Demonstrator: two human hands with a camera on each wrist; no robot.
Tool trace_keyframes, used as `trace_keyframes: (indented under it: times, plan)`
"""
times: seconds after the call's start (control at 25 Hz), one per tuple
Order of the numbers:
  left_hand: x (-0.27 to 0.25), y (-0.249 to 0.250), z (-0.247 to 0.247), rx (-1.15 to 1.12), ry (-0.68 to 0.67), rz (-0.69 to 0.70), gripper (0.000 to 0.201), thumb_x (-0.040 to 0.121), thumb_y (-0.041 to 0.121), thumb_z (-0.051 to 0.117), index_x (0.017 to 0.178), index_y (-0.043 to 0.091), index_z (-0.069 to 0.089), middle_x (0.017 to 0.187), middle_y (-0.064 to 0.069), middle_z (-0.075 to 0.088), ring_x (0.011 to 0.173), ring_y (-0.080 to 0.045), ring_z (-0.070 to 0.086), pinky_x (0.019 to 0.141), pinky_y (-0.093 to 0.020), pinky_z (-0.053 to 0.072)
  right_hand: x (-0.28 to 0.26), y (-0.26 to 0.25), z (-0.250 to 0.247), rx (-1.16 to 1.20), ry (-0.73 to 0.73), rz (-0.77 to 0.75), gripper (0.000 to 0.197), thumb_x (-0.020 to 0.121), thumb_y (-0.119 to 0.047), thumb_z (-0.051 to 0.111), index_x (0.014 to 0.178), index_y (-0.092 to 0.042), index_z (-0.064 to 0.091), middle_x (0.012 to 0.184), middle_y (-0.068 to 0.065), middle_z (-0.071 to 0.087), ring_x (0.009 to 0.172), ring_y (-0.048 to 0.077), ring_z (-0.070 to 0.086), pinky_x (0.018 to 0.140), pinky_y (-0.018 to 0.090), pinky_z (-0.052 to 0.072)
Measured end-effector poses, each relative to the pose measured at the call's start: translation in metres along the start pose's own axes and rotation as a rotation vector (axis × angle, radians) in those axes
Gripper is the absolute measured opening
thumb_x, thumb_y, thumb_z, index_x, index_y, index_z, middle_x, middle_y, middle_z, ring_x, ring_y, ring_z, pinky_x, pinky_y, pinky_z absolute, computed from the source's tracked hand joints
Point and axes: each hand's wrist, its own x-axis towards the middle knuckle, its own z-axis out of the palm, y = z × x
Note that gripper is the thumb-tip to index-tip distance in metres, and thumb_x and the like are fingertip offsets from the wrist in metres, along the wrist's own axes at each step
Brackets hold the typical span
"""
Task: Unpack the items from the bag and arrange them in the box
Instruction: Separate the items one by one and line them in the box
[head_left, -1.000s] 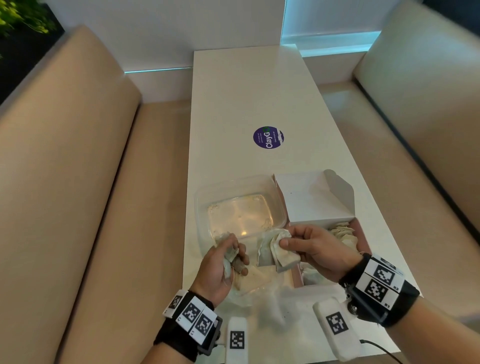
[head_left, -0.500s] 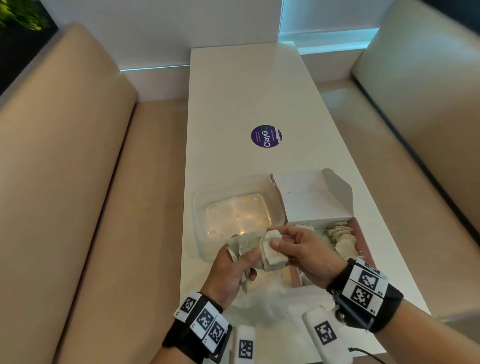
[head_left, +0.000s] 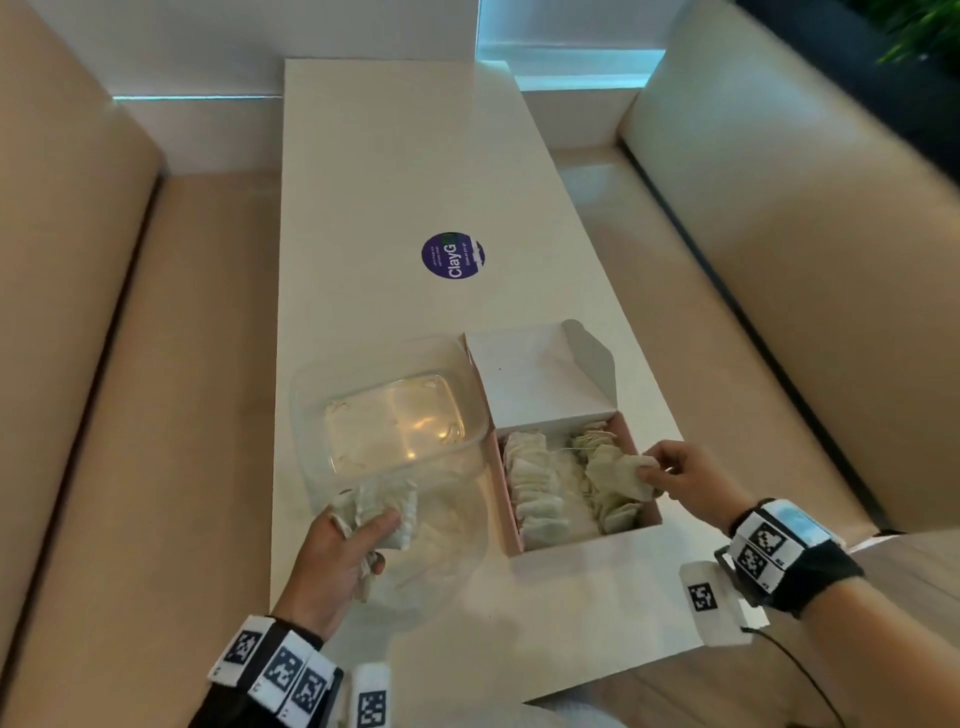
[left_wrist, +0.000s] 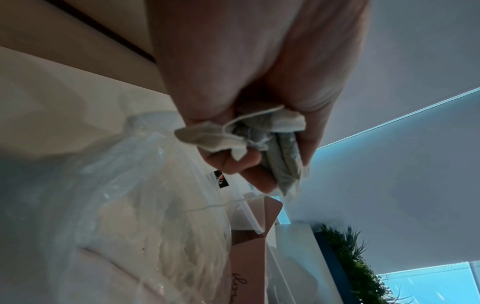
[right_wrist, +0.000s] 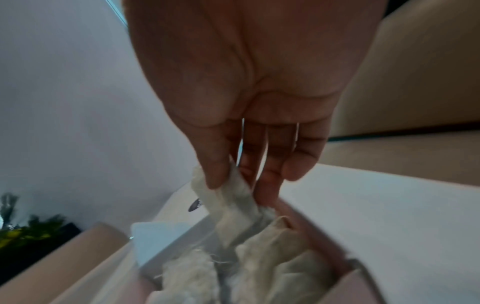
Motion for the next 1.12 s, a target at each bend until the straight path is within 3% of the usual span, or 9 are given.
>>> trace_keyframes:
  times: [0.16,0.28,0.36,0.44,0.52,0.6,0.76,0.96,1.12]
  plan:
    - [-0.001,-0.005,0.002,0.009,-0.009,-0.002,0.028,0.078,0.012,0.074,0.105,0.011,0.067,0.085,-0.004,0.070,0.073,-0.017,0.056,0.049,-0.026,0.040,-0.002,0.013,0.002,-0.211,-0.161,-0.008,0.011,0.080,-0.017,0.069,0.073,-0.024,0.064,0.071,0.001,0.068,0.069,0.017,0.063,0.074,0.039,0.053]
    - [0.000,-0.006,0.005,0.036,-0.017,0.006,0.024,0.080,0.011,0.073,0.103,0.011,0.067,0.083,-0.005,0.068,0.072,-0.019,0.054,0.049,-0.026,0.040,-0.006,0.008,0.006,-0.357,-0.264,-0.054,0.025,0.084,-0.018,0.065,0.071,-0.036,0.053,0.073,-0.012,0.059,0.071,0.010,0.056,0.068,0.019,0.045]
    - [-0.002,-0.007,0.007,0.045,-0.019,0.005,0.028,0.073,0.019,0.073,0.100,0.014,0.068,0.080,-0.003,0.068,0.069,-0.018,0.054,0.048,-0.026,0.040,-0.010,-0.003,0.008,-0.390,-0.281,-0.087,0.029,0.090,-0.016,0.057,0.074,-0.036,0.044,0.074,-0.016,0.053,0.070,0.006,0.051,0.061,0.012,0.037]
    - [-0.004,-0.008,0.009,0.055,-0.018,0.001,0.028,0.071,0.022,0.070,0.099,0.016,0.068,0.078,-0.002,0.068,0.067,-0.016,0.054,0.048,-0.027,0.040,-0.008,-0.005,0.006,-0.314,-0.201,-0.108,0.024,0.093,-0.013,0.050,0.078,-0.030,0.044,0.074,-0.010,0.054,0.069,0.014,0.051,0.061,0.018,0.041]
    - [-0.005,-0.012,0.007,0.061,-0.015,-0.010,0.026,0.073,0.020,0.072,0.099,0.016,0.068,0.079,-0.001,0.069,0.068,-0.016,0.055,0.050,-0.027,0.041,-0.005,-0.005,0.002,-0.237,-0.125,-0.111,0.010,0.094,-0.017,0.048,0.084,-0.020,0.047,0.076,0.001,0.058,0.072,0.025,0.054,0.067,0.036,0.048]
    - [-0.006,-0.014,0.005,0.068,-0.011,-0.023,0.024,0.075,0.018,0.074,0.098,0.015,0.068,0.080,-0.003,0.069,0.071,-0.018,0.056,0.051,-0.029,0.041,-0.001,-0.005,0.001,-0.241,-0.132,-0.101,0.009,0.094,-0.017,0.047,0.086,-0.017,0.045,0.075,0.002,0.058,0.073,0.028,0.054,0.072,0.045,0.047]
    - [-0.007,-0.013,0.004,0.097,-0.010,-0.027,0.034,0.067,0.028,0.074,0.098,0.014,0.067,0.080,-0.004,0.069,0.070,-0.020,0.055,0.052,-0.030,0.041,-0.003,-0.018,0.009,-0.321,-0.279,-0.070,0.015,0.094,-0.006,0.041,0.091,-0.020,0.039,0.083,-0.003,0.053,0.073,0.012,0.049,0.066,0.018,0.041]
    - [-0.006,-0.015,0.006,0.135,-0.048,-0.023,0.055,0.057,0.042,0.076,0.100,0.010,0.066,0.079,-0.004,0.068,0.067,-0.017,0.056,0.052,-0.030,0.041,-0.001,-0.024,0.021,-0.569,-0.383,-0.031,0.008,0.095,-0.017,0.037,0.090,-0.019,0.032,0.089,0.009,0.054,0.076,0.026,0.049,0.072,0.033,0.043]
    - [-0.003,-0.023,0.006,0.162,-0.057,-0.037,0.048,0.061,0.038,0.076,0.099,0.010,0.065,0.078,-0.004,0.068,0.069,-0.022,0.053,0.053,-0.031,0.040,-0.003,-0.030,0.029,-0.696,-0.378,-0.117,0.003,0.097,-0.020,0.036,0.096,-0.017,0.035,0.091,0.005,0.054,0.076,0.025,0.050,0.065,0.023,0.038]
